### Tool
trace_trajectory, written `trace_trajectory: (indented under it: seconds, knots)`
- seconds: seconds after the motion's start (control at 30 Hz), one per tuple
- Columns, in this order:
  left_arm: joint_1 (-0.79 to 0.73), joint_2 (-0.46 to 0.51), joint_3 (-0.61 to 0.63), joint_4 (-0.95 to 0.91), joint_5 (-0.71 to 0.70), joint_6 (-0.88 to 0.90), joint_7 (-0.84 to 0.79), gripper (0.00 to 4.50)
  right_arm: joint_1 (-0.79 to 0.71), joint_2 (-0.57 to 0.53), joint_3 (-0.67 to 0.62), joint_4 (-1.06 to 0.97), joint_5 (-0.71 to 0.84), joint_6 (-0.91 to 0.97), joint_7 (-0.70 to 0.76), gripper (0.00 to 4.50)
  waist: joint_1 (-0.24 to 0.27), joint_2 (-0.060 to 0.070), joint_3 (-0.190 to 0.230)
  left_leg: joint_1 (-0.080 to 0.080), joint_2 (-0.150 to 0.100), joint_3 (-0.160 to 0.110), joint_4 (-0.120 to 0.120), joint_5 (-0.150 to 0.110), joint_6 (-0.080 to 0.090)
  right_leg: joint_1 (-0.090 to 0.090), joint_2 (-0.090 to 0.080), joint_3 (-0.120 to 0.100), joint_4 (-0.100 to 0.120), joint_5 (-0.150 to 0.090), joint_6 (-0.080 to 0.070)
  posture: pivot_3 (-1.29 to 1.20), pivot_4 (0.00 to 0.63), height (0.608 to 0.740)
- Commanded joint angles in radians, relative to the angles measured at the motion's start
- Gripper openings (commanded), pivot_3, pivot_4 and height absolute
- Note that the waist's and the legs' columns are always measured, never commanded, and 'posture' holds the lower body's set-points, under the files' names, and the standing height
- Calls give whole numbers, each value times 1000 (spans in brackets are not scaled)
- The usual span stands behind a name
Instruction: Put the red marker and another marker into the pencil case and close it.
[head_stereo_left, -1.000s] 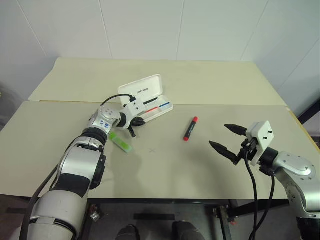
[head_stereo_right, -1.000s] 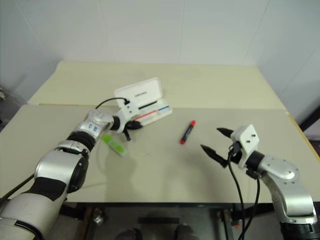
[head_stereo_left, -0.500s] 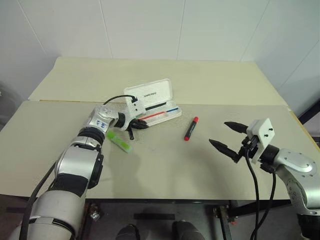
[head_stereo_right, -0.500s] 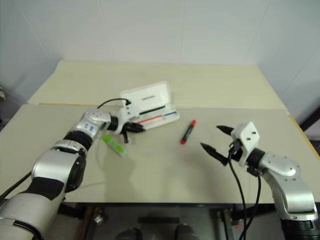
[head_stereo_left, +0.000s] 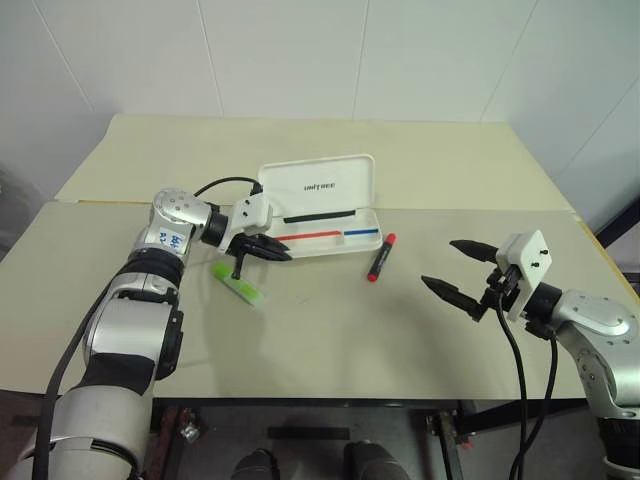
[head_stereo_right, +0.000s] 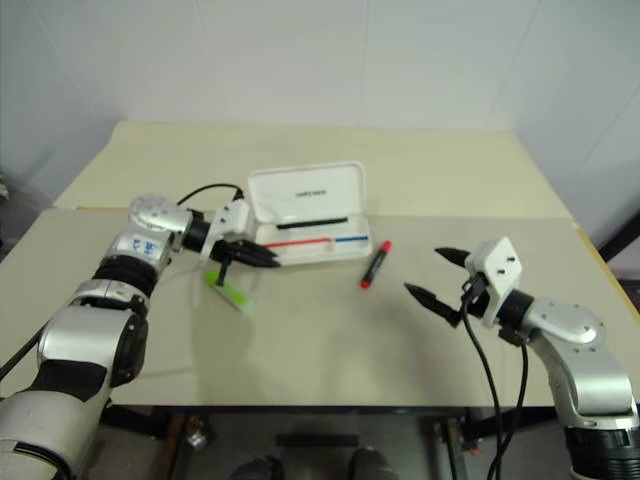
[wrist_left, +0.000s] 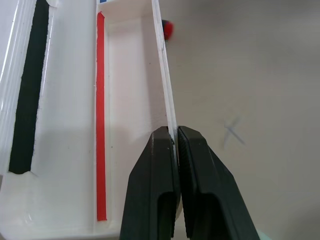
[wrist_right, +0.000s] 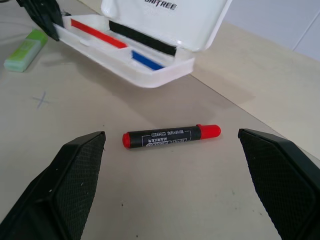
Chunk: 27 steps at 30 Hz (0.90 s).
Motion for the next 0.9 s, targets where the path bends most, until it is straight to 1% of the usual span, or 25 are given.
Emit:
trace_trajectory:
  seconds: [0.03,0.23,0.4,0.7,0.9]
  knots:
    - [51,14,-11,-140,-52,11,-40,44,1,-31,-51,-7,12,-16,13,4500,0,0,0,0,0,0,1,0,0,0,0,0,0,0,0,0,150,740]
    - [218,24,-47,-439,-107,123,-46,44,22,-69,-97,8,10,-18,20,4500,1,0,0,0,0,0,2,0,0,0,-1,0,2,0,0,0,150,740]
    - [331,54,-90,-641,-109,216,-18,44,43,-91,-127,7,16,-16,26,4500,-3,0,0,0,0,0,3,0,0,0,0,1,3,0,0,0,150,740]
    - [426,95,-140,-849,-115,369,8,44,62,-89,-137,-7,17,-8,26,4500,-3,0,0,1,0,-1,9,0,1,2,0,1,6,0,0,0,150,740]
    - [494,113,-148,-958,-124,424,52,44,86,-81,-144,-24,22,-6,18,4500,-7,0,0,1,0,-2,14,-2,3,5,-1,1,6,0,0,0,150,740]
